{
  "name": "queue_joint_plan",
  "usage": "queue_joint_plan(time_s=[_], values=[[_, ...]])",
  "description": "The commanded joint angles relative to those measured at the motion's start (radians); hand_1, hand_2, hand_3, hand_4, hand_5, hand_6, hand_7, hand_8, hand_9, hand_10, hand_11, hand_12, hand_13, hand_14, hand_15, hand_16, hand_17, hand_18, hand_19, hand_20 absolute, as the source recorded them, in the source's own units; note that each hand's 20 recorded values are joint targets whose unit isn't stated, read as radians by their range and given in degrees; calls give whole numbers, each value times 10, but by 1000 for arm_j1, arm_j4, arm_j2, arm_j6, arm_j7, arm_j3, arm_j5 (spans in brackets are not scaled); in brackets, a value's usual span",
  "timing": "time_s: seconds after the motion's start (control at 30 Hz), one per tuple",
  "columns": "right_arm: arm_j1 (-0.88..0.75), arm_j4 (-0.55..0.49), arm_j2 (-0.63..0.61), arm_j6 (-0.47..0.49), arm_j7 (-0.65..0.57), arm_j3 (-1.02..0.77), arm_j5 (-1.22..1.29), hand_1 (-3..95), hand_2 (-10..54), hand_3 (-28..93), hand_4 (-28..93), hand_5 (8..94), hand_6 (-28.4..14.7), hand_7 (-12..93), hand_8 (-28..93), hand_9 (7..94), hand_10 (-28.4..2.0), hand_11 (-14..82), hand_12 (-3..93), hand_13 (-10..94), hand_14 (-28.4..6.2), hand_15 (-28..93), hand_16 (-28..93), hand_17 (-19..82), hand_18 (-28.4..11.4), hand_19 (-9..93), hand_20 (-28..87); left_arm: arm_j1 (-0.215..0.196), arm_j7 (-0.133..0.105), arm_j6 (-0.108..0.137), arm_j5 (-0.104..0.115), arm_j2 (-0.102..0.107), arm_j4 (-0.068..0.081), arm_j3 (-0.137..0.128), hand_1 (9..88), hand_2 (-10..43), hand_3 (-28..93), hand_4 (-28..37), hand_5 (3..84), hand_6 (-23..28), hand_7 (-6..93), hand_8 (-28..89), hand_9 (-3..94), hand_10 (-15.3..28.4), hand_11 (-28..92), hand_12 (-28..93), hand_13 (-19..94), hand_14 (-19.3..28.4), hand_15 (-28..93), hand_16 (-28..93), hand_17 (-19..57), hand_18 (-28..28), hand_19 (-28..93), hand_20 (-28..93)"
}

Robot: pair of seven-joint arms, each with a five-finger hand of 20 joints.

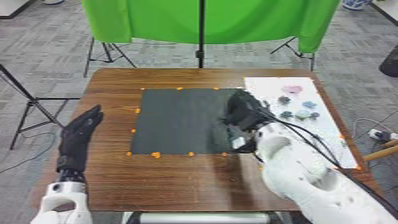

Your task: Arrange flowers

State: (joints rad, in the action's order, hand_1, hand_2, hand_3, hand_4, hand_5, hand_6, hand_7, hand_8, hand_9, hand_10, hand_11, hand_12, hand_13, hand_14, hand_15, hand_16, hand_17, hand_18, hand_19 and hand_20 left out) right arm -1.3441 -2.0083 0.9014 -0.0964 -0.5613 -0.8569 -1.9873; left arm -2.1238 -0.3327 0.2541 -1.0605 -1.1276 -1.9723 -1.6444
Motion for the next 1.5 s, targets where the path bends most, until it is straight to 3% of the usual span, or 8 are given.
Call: queue_joint_plan(time_s=[0.03,0.1,0.2,0.7,1.1,1.23,1.4,1.5], values=[[267,139,193,-79,49,192,-26,885,-95,-197,459,800,-21,339,218,858,-116,430,399,937,-16,611,260,747,-60,928,380,29,0,24,25,21,35,23,258,-31,660,-244,442,25,119,-70,405,119,124,126,289,127,92,24,62,105,15,201],[304,189,226,-111,53,244,-22,775,-95,124,234,791,-21,352,206,849,-121,449,378,937,-16,610,261,747,-60,929,382,32,-4,21,29,17,39,32,257,-32,662,-247,442,25,122,-70,405,119,124,126,291,128,98,27,61,105,15,201],[338,255,266,-110,44,302,-10,739,-95,255,121,777,-23,363,195,835,-131,485,319,937,-14,601,267,743,-58,930,381,46,1,19,26,10,46,45,260,-35,668,-247,445,27,127,-70,406,120,128,128,292,129,103,27,61,105,15,200],[370,376,328,-21,-17,422,126,799,-26,97,167,750,-38,374,176,810,-134,504,295,937,-12,559,313,723,-43,925,386,46,13,-18,37,13,42,62,265,-49,680,-238,454,28,163,-86,416,125,175,123,300,137,150,19,60,108,16,198],[359,386,325,-3,3,419,113,725,38,90,100,732,-50,324,174,772,-144,510,295,896,-20,574,330,660,-29,929,438,48,38,-79,8,2,46,57,272,-80,683,-220,445,26,175,-92,413,124,191,117,300,146,187,2,56,113,13,194],[360,378,315,26,13,419,94,702,46,101,91,732,-52,323,119,775,-145,505,292,899,-22,569,326,663,-29,926,424,46,49,-91,0,-2,46,50,275,-93,683,-215,438,26,178,-94,408,123,196,115,298,147,190,-1,52,115,13,192],[359,359,305,73,21,410,89,666,49,109,68,741,-58,303,-59,776,-153,490,289,902,-28,557,323,665,-35,920,411,40,57,-100,-4,-7,44,48,278,-95,680,-212,434,26,176,-94,405,122,196,113,296,148,191,-1,49,116,12,190],[362,343,297,165,18,392,94,621,70,110,72,744,-70,227,-64,779,-162,475,288,902,-35,544,323,666,-45,913,404,39,61,-100,-5,-9,43,48,280,-95,678,-211,433,25,175,-93,404,121,195,113,296,149,191,0,48,118,12,190]])
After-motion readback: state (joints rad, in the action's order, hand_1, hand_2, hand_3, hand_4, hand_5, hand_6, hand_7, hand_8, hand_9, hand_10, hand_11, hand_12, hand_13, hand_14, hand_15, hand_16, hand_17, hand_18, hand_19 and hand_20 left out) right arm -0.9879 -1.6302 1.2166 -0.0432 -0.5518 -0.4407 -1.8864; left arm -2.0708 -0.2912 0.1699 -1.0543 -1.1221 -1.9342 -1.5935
